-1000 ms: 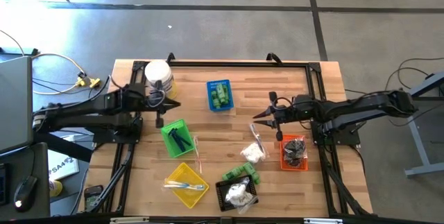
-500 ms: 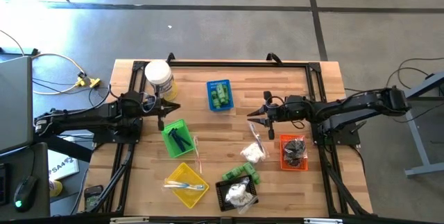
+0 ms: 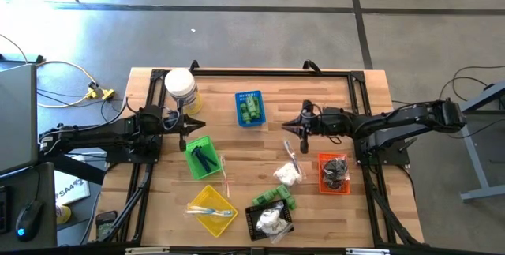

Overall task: Pick & Place Travel size toiletries
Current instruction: Put the blue toothbrush into the yellow bin

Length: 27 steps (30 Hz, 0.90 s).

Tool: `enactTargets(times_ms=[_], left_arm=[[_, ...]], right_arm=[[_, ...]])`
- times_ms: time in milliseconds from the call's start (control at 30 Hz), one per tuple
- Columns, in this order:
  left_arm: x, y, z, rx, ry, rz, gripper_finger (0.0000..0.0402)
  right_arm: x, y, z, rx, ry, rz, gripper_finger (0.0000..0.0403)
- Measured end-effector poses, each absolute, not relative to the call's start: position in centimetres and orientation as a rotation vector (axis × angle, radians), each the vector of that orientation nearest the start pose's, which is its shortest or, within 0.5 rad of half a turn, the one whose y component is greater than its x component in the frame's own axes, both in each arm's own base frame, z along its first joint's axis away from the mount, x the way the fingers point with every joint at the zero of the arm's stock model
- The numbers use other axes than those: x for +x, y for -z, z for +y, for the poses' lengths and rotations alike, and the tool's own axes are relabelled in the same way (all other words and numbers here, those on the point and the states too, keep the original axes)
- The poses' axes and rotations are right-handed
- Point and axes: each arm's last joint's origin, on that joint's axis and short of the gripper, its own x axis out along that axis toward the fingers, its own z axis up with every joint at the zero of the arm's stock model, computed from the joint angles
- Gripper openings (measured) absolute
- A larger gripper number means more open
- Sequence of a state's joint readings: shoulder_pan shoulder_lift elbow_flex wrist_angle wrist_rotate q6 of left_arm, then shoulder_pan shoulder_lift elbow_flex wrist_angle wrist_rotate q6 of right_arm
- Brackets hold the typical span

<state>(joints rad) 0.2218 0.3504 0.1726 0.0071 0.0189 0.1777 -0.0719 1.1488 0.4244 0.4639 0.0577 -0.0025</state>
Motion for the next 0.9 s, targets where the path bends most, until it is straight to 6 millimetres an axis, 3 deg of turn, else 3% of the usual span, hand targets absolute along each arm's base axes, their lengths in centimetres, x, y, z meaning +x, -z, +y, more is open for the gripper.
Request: enactTargets(times_ms=[367, 900], left_arm=[[11.6, -19.3, 2.6, 0.132, -0.189, 0.191, 0.0017], [11.6, -19.3, 2.6, 0.128, -0.193, 0.189, 0.0017]], right_arm=[[22.7, -20.0, -1.7, 0.076, 0.127, 0.281, 0.0029], [22.1, -18.3, 0.5, 0.056, 0.04, 0.468, 0.0029]])
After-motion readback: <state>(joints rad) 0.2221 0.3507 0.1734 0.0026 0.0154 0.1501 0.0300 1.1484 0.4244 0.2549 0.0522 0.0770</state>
